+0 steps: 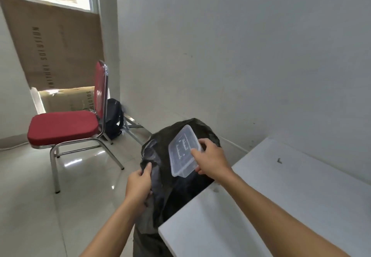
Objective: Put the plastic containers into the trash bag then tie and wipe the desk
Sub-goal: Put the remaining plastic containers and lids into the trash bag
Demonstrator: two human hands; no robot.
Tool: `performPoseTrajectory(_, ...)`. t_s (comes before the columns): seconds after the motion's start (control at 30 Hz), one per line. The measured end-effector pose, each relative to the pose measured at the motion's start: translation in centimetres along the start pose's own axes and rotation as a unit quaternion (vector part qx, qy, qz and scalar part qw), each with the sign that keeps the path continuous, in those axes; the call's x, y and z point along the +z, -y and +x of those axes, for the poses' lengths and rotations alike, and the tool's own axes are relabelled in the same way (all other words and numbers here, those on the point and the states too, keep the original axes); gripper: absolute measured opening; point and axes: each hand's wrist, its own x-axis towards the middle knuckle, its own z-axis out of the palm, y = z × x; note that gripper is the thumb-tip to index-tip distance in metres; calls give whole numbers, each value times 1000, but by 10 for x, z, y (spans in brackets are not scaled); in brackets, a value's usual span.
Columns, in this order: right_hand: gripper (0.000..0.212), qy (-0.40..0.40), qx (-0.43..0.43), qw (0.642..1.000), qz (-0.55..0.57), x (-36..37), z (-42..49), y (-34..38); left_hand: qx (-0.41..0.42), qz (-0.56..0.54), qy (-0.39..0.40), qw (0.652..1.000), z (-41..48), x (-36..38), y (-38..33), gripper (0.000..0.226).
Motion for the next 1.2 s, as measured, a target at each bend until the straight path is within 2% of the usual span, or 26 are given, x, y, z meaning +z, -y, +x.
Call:
performPoseTrajectory(0.07,35,23,3,995,-99,7,21,0,-19,-82,-2,996,1,-2,-1,41)
performPoseTrajectory(0.2,32,129,103,958,-232,17,47,1,-14,-149,2,989,8,-3,0,41)
performPoseTrajectory(0.43,38,139,159,972,-104,53,69,-16,-9,-185,45,982,10,-2,3,41)
performPoseTrajectory(0.5,41,149,147,971,-114,60,65,-21,-9,-193,45,980,9,-3,4,40)
performPoseTrajectory(0.57,34,160,103,964,-185,61,61,-29,-15,-197,38,979,10,-4,5,40)
performPoseTrajectory(0.63,31,197,70,934,-290,53,54,-32,-31,-211,22,977,7,-4,4,39)
performPoseTrajectory(0.7,34,249,69,883,-391,43,46,-34,-48,-249,10,967,6,-3,3,37)
performPoseTrajectory(0.77,30,271,71,846,-453,35,39,-36,-53,-283,6,958,1,-2,-1,33)
performPoseTrajectory(0.8,27,269,67,841,-465,33,36,-36,-50,-287,4,957,0,-1,-2,30)
performPoseTrajectory(0.87,22,244,28,866,-436,27,37,-35,-36,-263,6,964,-3,0,-8,27)
performPoseTrajectory(0.93,18,215,-22,920,-328,18,43,-30,-12,-197,23,980,-5,1,-16,25)
performPoseTrajectory(1.0,29,181,-55,959,-212,5,47,-24,3,-126,44,991,-7,1,-26,27)
performPoseTrajectory(1.07,39,128,-64,979,-143,-11,48,-22,20,-66,84,994,-4,0,-30,31)
performPoseTrajectory(1.1,39,96,-47,988,-109,-17,50,-26,41,-26,104,993,-2,1,-27,43)
performPoseTrajectory(1.2,35,0,36,999,9,-25,60,-42,139,136,148,970,8,6,-9,111)
